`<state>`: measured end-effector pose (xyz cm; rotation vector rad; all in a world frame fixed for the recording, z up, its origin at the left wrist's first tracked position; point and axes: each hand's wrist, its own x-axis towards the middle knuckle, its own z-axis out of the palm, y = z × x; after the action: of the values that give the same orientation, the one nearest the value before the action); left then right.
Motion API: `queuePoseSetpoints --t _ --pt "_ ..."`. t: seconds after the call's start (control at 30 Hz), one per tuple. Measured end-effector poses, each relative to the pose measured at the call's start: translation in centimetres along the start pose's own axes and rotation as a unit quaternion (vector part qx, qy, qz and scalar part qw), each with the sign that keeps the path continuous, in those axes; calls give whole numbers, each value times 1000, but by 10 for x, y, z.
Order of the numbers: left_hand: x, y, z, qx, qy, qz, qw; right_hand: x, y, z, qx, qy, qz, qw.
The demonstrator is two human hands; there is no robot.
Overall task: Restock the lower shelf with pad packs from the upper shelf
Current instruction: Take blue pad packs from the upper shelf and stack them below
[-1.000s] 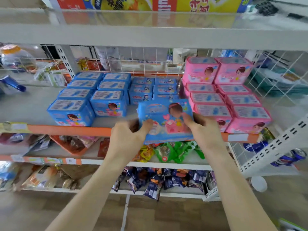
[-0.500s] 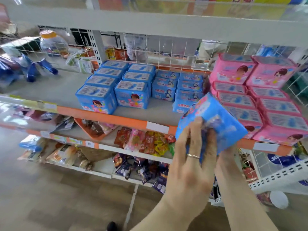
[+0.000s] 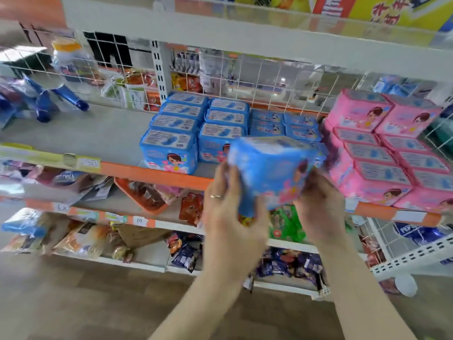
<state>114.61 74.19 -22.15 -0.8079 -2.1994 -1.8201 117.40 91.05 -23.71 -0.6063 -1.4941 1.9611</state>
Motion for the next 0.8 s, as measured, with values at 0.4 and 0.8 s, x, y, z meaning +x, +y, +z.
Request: queuePoseSetpoints --t 0.4,0.8 --pt "76 -100 -100 -232 -43 -470 851 -28 -24 96 -212 -86 -63 972" --pt "64 -105 -88 -270 -106 -306 907 -50 -14 78 -264 -22 -73 961"
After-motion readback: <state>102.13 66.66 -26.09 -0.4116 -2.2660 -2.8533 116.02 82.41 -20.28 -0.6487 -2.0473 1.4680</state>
